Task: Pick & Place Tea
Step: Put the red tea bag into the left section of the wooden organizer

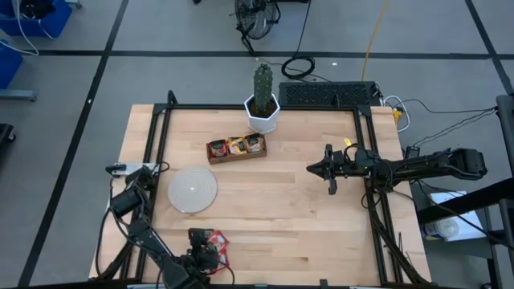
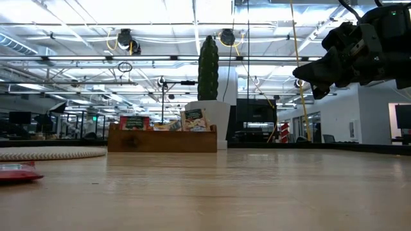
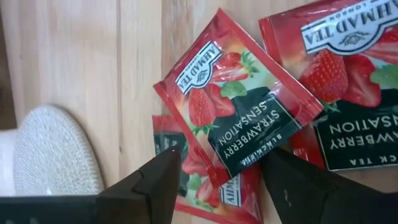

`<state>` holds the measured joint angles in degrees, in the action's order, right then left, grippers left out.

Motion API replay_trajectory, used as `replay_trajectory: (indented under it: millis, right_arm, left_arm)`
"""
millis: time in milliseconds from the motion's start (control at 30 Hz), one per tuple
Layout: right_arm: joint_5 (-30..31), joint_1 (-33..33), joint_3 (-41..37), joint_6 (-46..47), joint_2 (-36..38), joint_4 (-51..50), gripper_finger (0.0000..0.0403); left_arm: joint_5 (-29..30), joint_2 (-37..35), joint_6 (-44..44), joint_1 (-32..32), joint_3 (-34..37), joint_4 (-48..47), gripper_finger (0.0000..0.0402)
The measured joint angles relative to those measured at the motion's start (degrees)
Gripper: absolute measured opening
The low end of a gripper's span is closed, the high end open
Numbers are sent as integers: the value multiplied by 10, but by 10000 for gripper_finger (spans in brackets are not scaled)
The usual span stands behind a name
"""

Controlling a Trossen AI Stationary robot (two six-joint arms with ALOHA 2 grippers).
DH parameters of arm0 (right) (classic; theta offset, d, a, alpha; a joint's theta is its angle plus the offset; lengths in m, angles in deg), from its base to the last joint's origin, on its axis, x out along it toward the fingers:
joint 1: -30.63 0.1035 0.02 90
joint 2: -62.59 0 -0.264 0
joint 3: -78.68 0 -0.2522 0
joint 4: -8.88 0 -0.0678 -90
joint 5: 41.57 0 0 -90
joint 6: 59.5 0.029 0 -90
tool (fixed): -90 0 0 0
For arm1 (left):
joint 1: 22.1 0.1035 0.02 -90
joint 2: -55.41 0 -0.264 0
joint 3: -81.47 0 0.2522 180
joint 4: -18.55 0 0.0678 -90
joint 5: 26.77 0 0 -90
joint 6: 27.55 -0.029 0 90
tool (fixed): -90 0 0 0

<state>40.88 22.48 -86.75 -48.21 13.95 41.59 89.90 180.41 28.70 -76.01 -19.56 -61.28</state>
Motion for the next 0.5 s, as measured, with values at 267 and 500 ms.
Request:
replay_trajectory:
  millis: [267,500]
  right_arm:
    - [0,0,0,0,0,0,0]
    - [0,0,0,0,0,0,0]
  left_arm:
    - [20,1,-10,0,1,5,224]
    - [24,-2,-11,0,21,50,159]
